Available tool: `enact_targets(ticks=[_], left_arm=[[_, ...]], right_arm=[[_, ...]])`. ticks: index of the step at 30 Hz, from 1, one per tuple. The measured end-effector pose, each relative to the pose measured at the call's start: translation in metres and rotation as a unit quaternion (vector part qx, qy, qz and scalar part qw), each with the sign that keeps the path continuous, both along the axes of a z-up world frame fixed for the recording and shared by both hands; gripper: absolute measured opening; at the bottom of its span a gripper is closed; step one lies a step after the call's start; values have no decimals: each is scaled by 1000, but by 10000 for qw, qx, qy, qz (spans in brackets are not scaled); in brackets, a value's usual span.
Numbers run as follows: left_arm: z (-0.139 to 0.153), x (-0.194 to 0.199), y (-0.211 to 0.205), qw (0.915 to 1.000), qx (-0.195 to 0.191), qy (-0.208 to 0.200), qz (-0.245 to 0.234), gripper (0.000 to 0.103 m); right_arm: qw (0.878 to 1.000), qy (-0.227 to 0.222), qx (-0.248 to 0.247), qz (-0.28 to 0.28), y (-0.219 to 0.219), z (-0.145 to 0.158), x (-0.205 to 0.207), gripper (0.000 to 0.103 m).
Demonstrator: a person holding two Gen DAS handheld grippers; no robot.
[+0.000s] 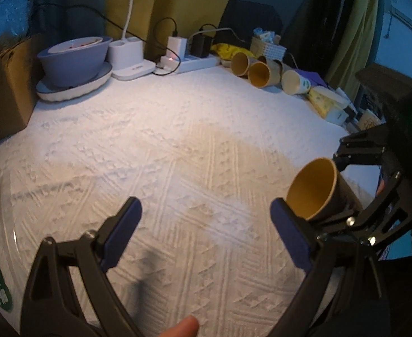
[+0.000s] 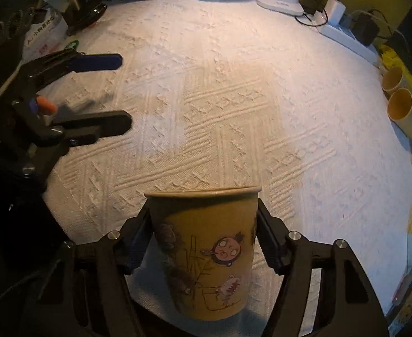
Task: Flip cup upright
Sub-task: 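Lift the cup and rotate the right gripper to turn it opening-up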
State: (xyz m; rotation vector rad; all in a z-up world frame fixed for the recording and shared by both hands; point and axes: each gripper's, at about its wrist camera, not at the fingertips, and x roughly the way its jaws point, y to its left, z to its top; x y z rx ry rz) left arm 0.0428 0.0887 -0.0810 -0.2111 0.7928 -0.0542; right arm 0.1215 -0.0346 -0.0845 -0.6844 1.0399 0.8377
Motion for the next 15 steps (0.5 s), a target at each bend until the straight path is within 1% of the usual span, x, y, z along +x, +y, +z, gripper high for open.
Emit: enact_targets(ticks=[2, 6, 7, 10, 11, 15], left_arm=[[3, 4, -1, 10000, 3, -20, -9, 94], [11, 13, -7, 9999, -27, -124, -14, 94], [13, 15, -8, 9999, -32, -145, -1, 94], [20, 23, -11, 9996, -92, -254, 60, 94], [22, 27, -12, 9995, -100, -286, 83, 94], [25, 39, -17, 9992, -84, -348, 168, 94]], right_arm=[[9998, -55, 157, -49, -5, 4, 2, 70], [9957, -405, 783, -294, -22, 21, 8, 70], [9923, -548, 1038, -408, -30, 26, 11, 70], [9799, -980, 1575, -737, -47, 35, 19, 70], [9727, -1159, 1809, -882, -55, 37, 22, 70], [9529, -1532, 2323, -1211, -78, 35, 34, 70]])
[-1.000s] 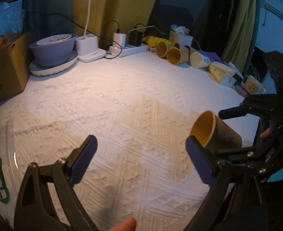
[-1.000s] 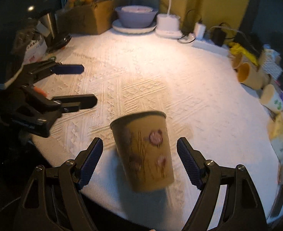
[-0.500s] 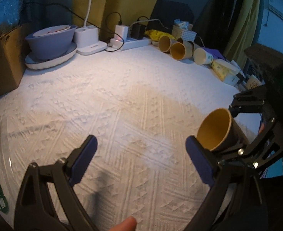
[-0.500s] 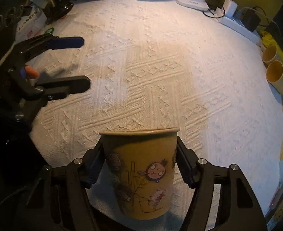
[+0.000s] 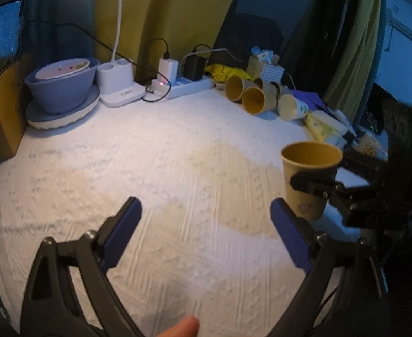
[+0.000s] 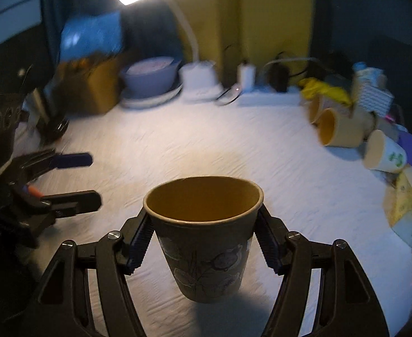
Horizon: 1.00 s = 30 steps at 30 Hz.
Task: Flip cup upright
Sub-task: 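Lift the cup and rotate the right gripper to turn it opening-up, then lower the upright cup onto the table and open the right gripper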
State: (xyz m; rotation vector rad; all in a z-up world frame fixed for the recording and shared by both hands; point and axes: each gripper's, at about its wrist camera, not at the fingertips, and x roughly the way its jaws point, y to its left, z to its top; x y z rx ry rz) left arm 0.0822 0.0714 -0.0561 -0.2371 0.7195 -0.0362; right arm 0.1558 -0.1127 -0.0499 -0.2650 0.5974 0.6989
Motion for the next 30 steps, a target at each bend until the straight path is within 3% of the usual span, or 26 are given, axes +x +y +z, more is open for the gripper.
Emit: enact_targets(ticks=[4, 10, 15, 18, 30], left_arm=[[-2, 12, -9, 10000, -9, 30, -56, 94], [-3, 19, -26, 9997, 10, 36, -237, 94], [-2, 17, -37, 9994, 109, -6, -341, 94], [1, 12, -46, 9987, 359, -123, -328, 94], [8, -14, -57, 9977, 514, -339, -268, 94]], right_arm=[[9994, -85, 232, -251, -20, -10, 10, 70], [9977, -410, 292, -443, -36, -14, -6, 70], [9968, -408, 372, -584, -46, -20, -17, 70], [9962, -400, 415, -653, -52, -24, -23, 70], [9951, -331, 274, -893, -57, -38, -38, 78]])
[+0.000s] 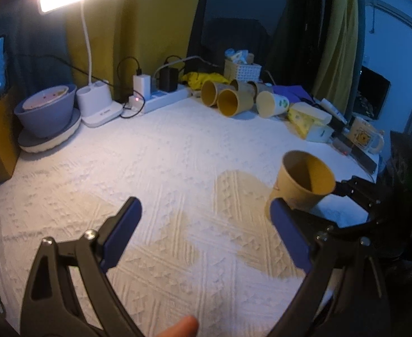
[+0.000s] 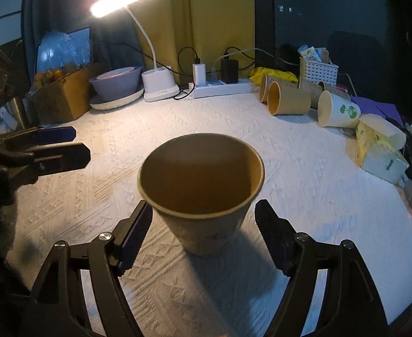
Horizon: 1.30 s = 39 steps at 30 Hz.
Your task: Flip cup upright
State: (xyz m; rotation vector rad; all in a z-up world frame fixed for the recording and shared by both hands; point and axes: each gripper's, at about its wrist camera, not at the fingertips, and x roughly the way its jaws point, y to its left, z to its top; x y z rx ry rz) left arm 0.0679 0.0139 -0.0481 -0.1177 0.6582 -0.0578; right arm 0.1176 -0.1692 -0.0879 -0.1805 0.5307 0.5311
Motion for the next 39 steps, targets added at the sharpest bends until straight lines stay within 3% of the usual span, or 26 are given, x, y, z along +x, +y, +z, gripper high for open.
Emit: enact_targets(ticks=[13, 30, 39], left_arm=[[38, -59, -16, 9983, 179, -553, 80, 94], [99, -102, -36, 9891, 411, -1416, -34, 94], [125, -117, -48, 9823, 489, -1804, -150, 94]], right_arm=[[9987, -137, 84, -478, -20, 17, -58, 78], [9893, -1209, 167, -796, -35, 92, -129, 78], [9841, -1520, 240, -887, -43, 121, -151, 78]])
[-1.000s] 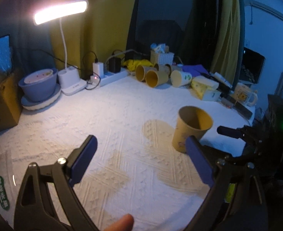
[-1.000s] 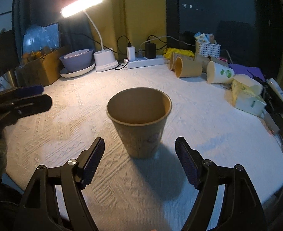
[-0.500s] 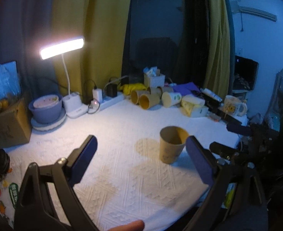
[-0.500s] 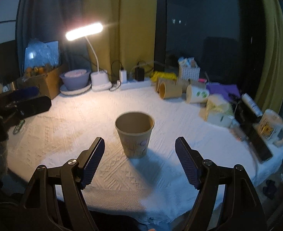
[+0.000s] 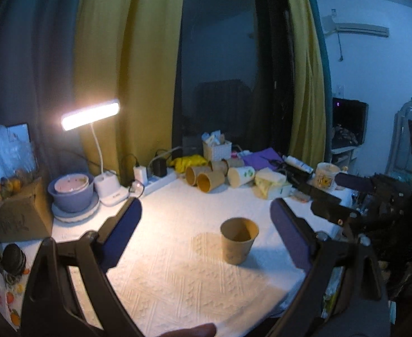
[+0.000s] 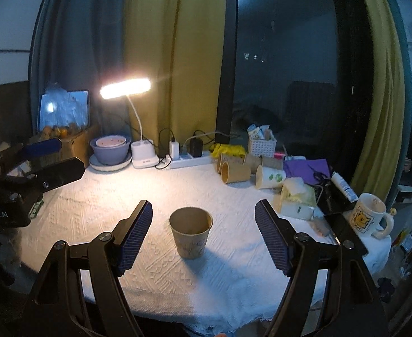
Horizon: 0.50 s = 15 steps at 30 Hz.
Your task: Flip cup upright
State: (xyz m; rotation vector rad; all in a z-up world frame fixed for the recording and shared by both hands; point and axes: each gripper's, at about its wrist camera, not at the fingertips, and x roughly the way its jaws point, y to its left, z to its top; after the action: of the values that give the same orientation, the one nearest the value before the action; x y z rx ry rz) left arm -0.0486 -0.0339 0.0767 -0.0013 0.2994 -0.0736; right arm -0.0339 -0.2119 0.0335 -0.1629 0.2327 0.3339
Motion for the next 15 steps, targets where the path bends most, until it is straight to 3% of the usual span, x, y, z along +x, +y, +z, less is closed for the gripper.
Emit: enact_targets(ticks=[15], left_arm=[[31, -21, -12, 9982, 70, -585, -121, 94]], right_arm=[[9984, -517, 183, -118, -13, 37, -31, 78]])
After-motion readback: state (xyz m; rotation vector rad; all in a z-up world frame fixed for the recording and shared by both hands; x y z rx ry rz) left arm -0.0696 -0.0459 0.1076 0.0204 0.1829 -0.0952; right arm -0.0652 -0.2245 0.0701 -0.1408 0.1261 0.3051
